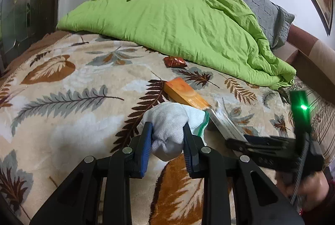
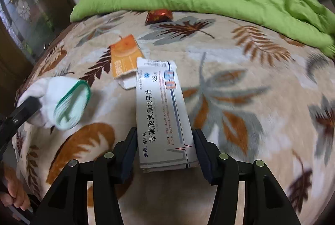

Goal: Collect trash

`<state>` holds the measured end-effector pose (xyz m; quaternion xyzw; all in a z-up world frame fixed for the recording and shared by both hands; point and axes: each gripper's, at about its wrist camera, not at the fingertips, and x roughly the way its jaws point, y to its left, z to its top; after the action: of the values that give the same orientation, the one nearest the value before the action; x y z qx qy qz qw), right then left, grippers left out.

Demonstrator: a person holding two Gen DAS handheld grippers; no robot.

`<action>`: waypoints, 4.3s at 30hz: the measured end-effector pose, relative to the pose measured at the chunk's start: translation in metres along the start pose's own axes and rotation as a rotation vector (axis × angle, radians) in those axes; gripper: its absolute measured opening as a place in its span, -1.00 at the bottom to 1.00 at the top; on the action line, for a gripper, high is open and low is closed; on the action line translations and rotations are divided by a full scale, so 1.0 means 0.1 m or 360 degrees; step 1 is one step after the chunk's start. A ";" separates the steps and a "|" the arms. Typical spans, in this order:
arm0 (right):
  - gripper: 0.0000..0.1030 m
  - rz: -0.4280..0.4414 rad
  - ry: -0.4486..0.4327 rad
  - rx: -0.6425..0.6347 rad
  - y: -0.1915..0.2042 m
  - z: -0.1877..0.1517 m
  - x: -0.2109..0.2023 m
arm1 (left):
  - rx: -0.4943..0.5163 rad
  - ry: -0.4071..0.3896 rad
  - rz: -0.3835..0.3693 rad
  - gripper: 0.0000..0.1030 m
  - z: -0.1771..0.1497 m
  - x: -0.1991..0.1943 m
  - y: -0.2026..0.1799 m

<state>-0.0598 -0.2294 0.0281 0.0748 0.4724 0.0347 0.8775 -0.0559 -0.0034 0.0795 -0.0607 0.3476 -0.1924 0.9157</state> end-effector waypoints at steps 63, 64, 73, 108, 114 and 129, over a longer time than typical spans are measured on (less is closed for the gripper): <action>0.11 -0.0089 -0.0482 0.0305 0.26 -0.68 -0.99 | 0.0356 -0.0245 0.0241 -0.48 -0.33 -0.57 -0.39; 0.11 -0.0089 -0.0481 0.0304 0.26 -0.68 -0.99 | 0.0356 -0.0245 0.0240 -0.48 -0.33 -0.57 -0.39; 0.11 -0.0087 -0.0484 0.0305 0.26 -0.68 -1.00 | 0.0356 -0.0245 0.0239 -0.48 -0.33 -0.57 -0.39; 0.11 0.0099 -0.0534 0.0380 0.20 -0.99 -1.41 | 0.0314 -0.0252 0.0126 -0.48 -0.34 -0.73 -0.56; 0.11 0.0082 -0.0570 0.0458 -0.11 -1.27 -1.82 | 0.0304 -0.0193 -0.0052 -0.48 -0.44 -0.87 -0.77; 0.11 -0.0186 -0.0604 0.0901 -1.17 -2.52 -2.93 | 0.0627 0.0065 -0.0760 -0.48 -0.97 -1.27 -2.30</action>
<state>-0.4321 -0.3590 0.1134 0.2933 0.2950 -0.1627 0.8947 -0.2784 -0.1626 0.1410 0.0418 0.2979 -0.4670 0.8315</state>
